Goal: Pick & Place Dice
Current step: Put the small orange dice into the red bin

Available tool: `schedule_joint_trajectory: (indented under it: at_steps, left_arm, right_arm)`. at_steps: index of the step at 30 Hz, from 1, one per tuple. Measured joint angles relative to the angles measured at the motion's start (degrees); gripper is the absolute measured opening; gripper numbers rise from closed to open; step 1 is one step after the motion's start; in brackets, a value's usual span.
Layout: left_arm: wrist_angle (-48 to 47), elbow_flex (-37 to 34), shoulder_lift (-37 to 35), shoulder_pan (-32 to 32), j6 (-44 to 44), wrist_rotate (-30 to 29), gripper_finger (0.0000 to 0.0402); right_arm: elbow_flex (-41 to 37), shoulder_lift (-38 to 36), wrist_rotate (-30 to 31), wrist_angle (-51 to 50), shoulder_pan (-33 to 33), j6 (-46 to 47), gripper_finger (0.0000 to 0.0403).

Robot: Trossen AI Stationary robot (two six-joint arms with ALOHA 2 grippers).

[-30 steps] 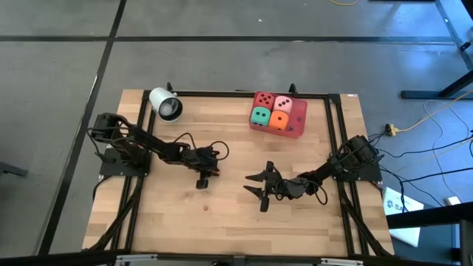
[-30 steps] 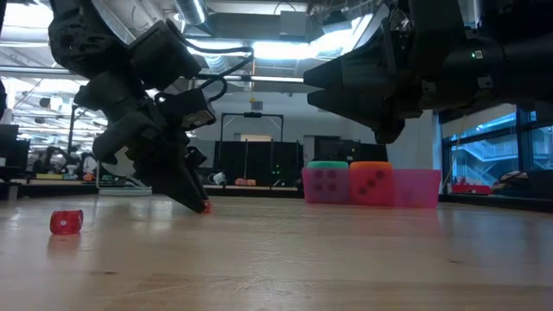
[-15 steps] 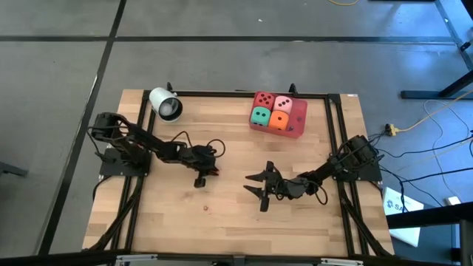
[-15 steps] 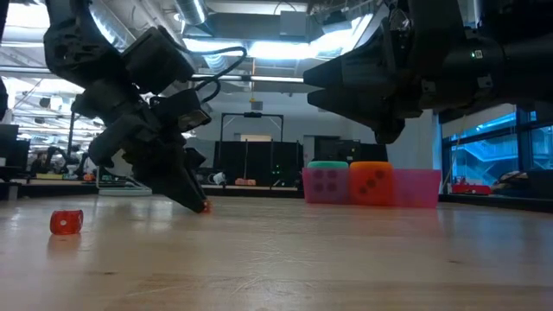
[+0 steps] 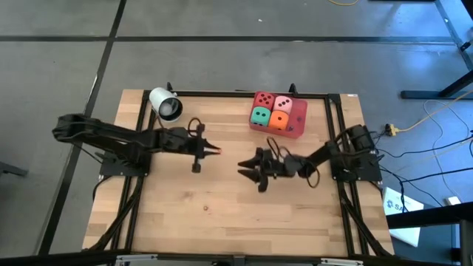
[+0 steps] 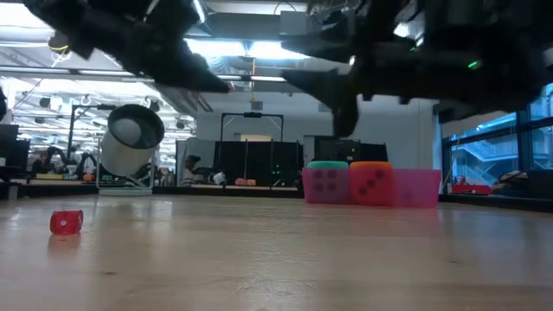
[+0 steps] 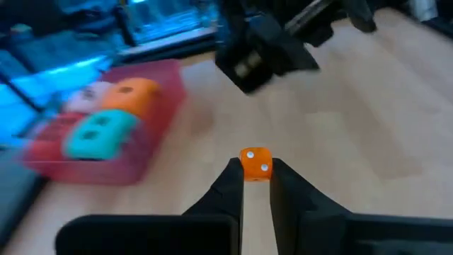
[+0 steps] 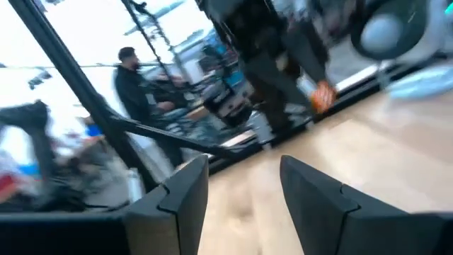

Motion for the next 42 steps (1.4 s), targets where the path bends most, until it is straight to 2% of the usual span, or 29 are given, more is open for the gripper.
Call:
schedule_joint_trajectory:
  at_steps: [4,9,15,18,20,24,34,42]
  left_arm:
    - [-8.85,4.02,-3.20,-1.59,4.21,-6.30,0.0026]
    - [-13.14,7.53,-1.53,-4.57,6.67,-12.43,0.0026]
    - [-13.59,10.55,3.75,-6.37,7.13,-17.76,0.0026]
    - [-14.01,12.43,6.20,-6.80,7.27,-19.91,0.0026]
    - [-15.03,13.49,7.24,-7.11,7.30,-21.09,0.0026]
    - [-17.47,15.47,8.38,-7.75,7.06,-23.03,0.0026]
    - [-17.87,16.27,8.58,-7.76,6.89,-22.82,0.0026]
    - [-17.83,16.27,8.58,-7.76,7.28,-22.80,0.0026]
  right_arm:
    - [0.01,0.00,-9.70,-0.43,-7.35,9.82,0.0178]
    - [2.08,0.00,-20.36,-0.48,-14.65,16.33,0.0178]
    - [9.85,0.00,-31.94,-9.76,-18.42,15.81,0.0178]
    - [11.34,0.02,-32.55,-17.36,-19.11,13.42,0.0178]
    - [11.34,0.03,-32.38,-18.79,-19.74,13.13,0.0178]
    - [10.14,0.02,-31.36,-19.36,-20.61,12.96,0.0178]
    - [10.18,0.02,-29.39,-16.88,-20.73,12.77,0.0178]
    - [13.21,0.02,-29.93,-19.04,-20.69,12.06,0.0178]
